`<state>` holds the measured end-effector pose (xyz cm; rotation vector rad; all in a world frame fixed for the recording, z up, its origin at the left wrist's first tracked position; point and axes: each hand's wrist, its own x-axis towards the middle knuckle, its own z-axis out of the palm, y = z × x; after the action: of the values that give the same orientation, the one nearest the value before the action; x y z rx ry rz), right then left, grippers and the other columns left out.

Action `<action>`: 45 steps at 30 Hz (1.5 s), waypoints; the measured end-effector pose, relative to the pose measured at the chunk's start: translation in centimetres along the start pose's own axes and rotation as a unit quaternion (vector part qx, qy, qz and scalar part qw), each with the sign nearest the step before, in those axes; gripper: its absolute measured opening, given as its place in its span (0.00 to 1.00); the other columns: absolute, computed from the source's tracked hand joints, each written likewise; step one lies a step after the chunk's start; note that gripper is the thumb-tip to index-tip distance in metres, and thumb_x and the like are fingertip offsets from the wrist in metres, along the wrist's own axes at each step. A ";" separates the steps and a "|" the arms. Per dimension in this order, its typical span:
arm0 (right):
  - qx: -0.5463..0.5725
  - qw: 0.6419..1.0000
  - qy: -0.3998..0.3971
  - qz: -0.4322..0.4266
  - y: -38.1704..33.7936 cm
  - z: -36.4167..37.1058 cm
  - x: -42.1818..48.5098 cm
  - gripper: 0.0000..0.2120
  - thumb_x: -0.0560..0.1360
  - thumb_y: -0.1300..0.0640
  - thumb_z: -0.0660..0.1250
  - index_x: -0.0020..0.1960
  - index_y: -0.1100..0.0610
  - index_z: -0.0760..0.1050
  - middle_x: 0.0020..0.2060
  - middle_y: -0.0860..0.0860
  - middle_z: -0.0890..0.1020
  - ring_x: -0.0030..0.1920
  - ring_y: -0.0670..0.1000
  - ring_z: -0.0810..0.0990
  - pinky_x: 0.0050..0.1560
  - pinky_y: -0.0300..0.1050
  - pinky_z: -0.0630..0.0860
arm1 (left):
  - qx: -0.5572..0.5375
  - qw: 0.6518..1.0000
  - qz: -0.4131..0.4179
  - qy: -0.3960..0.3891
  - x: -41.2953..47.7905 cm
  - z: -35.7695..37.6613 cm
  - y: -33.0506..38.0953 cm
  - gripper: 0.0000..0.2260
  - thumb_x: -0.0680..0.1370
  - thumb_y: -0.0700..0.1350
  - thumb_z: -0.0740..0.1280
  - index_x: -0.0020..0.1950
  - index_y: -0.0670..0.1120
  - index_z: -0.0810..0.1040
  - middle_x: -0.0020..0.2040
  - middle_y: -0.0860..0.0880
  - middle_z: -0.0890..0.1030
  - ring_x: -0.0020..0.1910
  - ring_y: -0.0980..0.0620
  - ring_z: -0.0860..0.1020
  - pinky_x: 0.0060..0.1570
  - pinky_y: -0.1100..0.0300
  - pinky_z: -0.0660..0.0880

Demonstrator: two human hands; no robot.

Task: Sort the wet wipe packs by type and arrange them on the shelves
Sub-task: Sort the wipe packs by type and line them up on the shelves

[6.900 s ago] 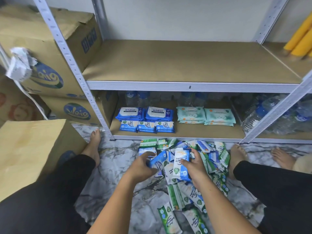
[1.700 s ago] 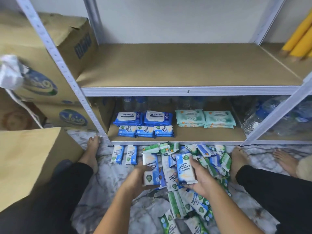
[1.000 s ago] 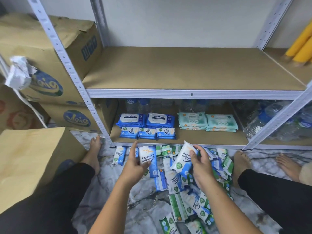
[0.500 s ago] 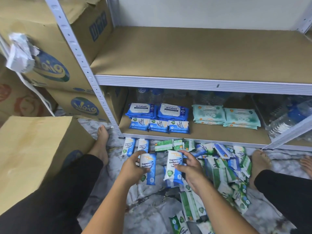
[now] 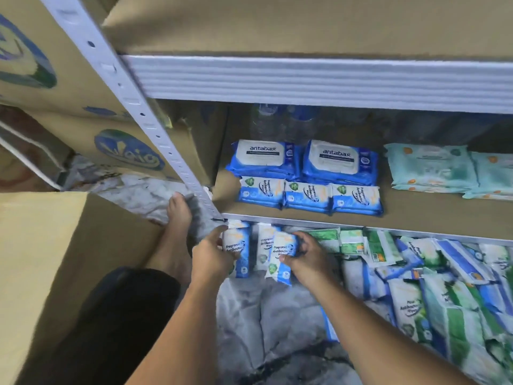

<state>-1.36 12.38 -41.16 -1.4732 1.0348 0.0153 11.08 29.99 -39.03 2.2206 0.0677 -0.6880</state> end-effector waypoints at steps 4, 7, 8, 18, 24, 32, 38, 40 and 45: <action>-0.019 1.000 0.008 0.007 1.1 3.5 3.8 0.30 0.67 0.65 0.79 0.65 0.48 0.76 0.46 0.46 0.86 0.46 0.49 0.85 0.53 0.54 0.82 | 0.030 1.000 0.009 0.001 4.2 0.4 -0.6 0.31 0.68 0.39 0.80 0.68 0.58 0.78 0.45 0.56 0.83 0.42 0.50 0.83 0.49 0.47 0.82; -0.039 0.999 0.020 0.001 1.9 5.3 4.9 0.35 0.70 0.64 0.78 0.73 0.50 0.72 0.58 0.50 0.83 0.55 0.51 0.83 0.60 0.52 0.80 | 0.050 0.999 0.015 -0.006 5.6 0.6 -1.0 0.30 0.69 0.40 0.79 0.68 0.58 0.78 0.43 0.57 0.84 0.39 0.53 0.82 0.48 0.51 0.82; -0.067 0.997 0.036 -0.017 2.1 5.8 4.9 0.35 0.70 0.63 0.77 0.74 0.50 0.71 0.60 0.51 0.82 0.56 0.51 0.82 0.62 0.52 0.78 | 0.060 0.998 0.016 -0.009 5.8 0.7 -1.2 0.30 0.69 0.40 0.79 0.68 0.58 0.78 0.42 0.57 0.84 0.39 0.54 0.82 0.49 0.54 0.82; -0.228 0.957 0.117 -0.139 2.2 7.2 2.7 0.35 0.72 0.69 0.70 0.77 0.62 0.65 0.69 0.58 0.66 0.64 0.55 0.73 0.63 0.34 0.67 | 0.091 0.995 0.032 0.040 4.8 1.9 -1.2 0.27 0.71 0.40 0.75 0.66 0.57 0.73 0.44 0.57 0.82 0.50 0.49 0.81 0.51 0.58 0.76; -0.244 0.952 0.111 -0.150 1.4 6.2 2.3 0.34 0.72 0.67 0.71 0.76 0.65 0.65 0.69 0.61 0.69 0.65 0.60 0.74 0.65 0.49 0.74 | 0.156 0.975 0.089 0.133 3.1 3.0 -0.6 0.24 0.70 0.45 0.75 0.65 0.50 0.75 0.61 0.44 0.76 0.62 0.39 0.73 0.61 0.45 0.71; -0.194 0.949 0.143 -0.202 3.0 -3.8 -4.2 0.18 0.73 0.66 0.69 0.63 0.61 0.80 0.54 0.52 0.78 0.52 0.52 0.79 0.54 0.39 0.74 | 0.089 0.982 0.151 0.071 -2.7 7.2 1.3 0.05 0.70 0.45 0.65 0.45 0.49 0.79 0.44 0.47 0.80 0.45 0.42 0.78 0.45 0.48 0.77; -0.220 0.946 0.205 -0.118 7.8 -15.0 -11.2 0.13 0.73 0.68 0.71 0.54 0.55 0.83 0.41 0.48 0.78 0.41 0.51 0.78 0.42 0.44 0.73 | 0.079 0.991 0.051 -0.091 -10.3 9.9 0.7 0.09 0.79 0.48 0.66 0.44 0.44 0.80 0.41 0.46 0.83 0.42 0.44 0.80 0.41 0.55 0.73; -0.231 0.954 0.184 -0.057 9.0 -17.7 -12.5 0.14 0.75 0.66 0.70 0.59 0.56 0.81 0.40 0.48 0.78 0.40 0.52 0.78 0.43 0.44 0.73 | 0.051 0.990 -0.007 -0.130 -12.6 10.9 -0.7 0.06 0.75 0.49 0.67 0.42 0.48 0.81 0.37 0.49 0.82 0.38 0.48 0.78 0.42 0.53 0.74; -0.237 0.961 0.138 -0.042 9.4 -19.7 -13.2 0.21 0.77 0.63 0.69 0.70 0.56 0.76 0.44 0.49 0.78 0.44 0.53 0.79 0.50 0.50 0.79 | -0.042 0.982 -0.119 -0.144 -15.9 13.4 -5.3 0.04 0.71 0.47 0.70 0.41 0.49 0.84 0.36 0.51 0.83 0.41 0.47 0.81 0.42 0.54 0.73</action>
<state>-25.60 5.74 -36.64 -1.9954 1.2488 -0.0027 -9.95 26.80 -41.98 2.0294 0.2149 -1.1099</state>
